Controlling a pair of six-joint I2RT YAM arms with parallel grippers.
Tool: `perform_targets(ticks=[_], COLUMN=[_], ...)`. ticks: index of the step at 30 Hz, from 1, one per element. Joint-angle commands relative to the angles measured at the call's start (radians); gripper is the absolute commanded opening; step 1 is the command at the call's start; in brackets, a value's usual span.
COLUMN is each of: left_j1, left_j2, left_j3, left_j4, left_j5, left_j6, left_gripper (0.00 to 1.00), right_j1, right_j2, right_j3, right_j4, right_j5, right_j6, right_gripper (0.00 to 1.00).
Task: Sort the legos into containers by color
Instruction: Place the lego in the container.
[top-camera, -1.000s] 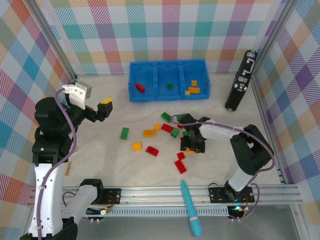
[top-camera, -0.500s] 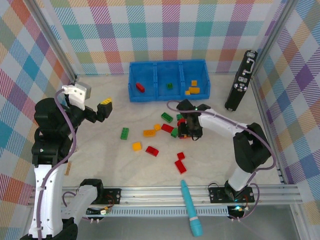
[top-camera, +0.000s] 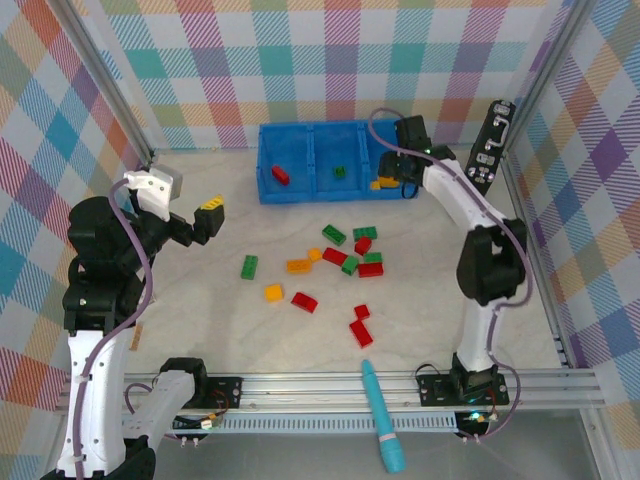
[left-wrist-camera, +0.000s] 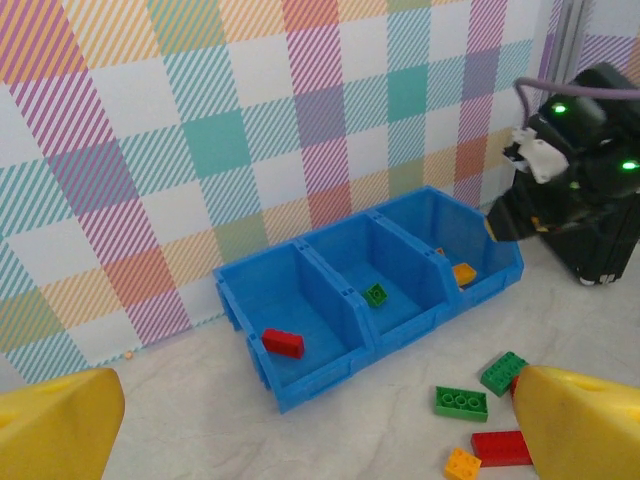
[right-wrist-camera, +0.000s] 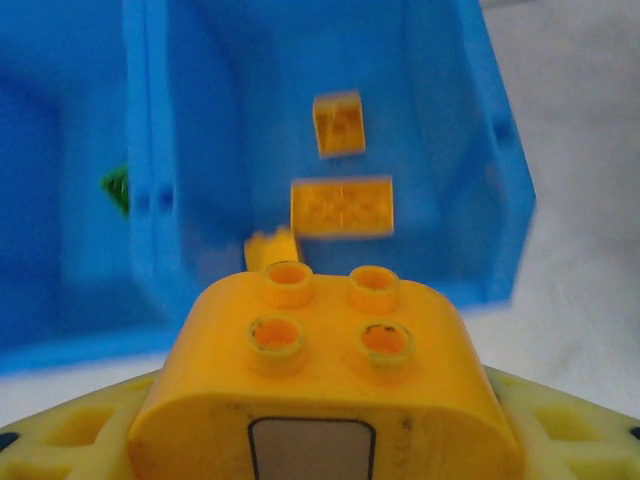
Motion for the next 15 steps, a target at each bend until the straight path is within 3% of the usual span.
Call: perform_targets(ticks=[1,7,15], left_j1=[0.013,0.013,0.013], left_j2=[-0.010,0.022,-0.010], left_j3=[0.012,0.051,0.052], left_j4=[0.001,-0.064,-0.061], left_j5=[-0.010,0.017,0.023], left_j6=[0.015,0.030,0.036], left_gripper=[1.00,1.00,1.00], right_j1=[-0.009,-0.040,-0.047], right_j2=[0.127,0.284,0.268], right_j3=[0.138,0.309,0.232], right_j4=[0.052,0.032,0.094], right_j5=[-0.021,-0.035,-0.109], right_j6=[-0.049,-0.018,0.039], right_gripper=[0.49,0.54,0.66])
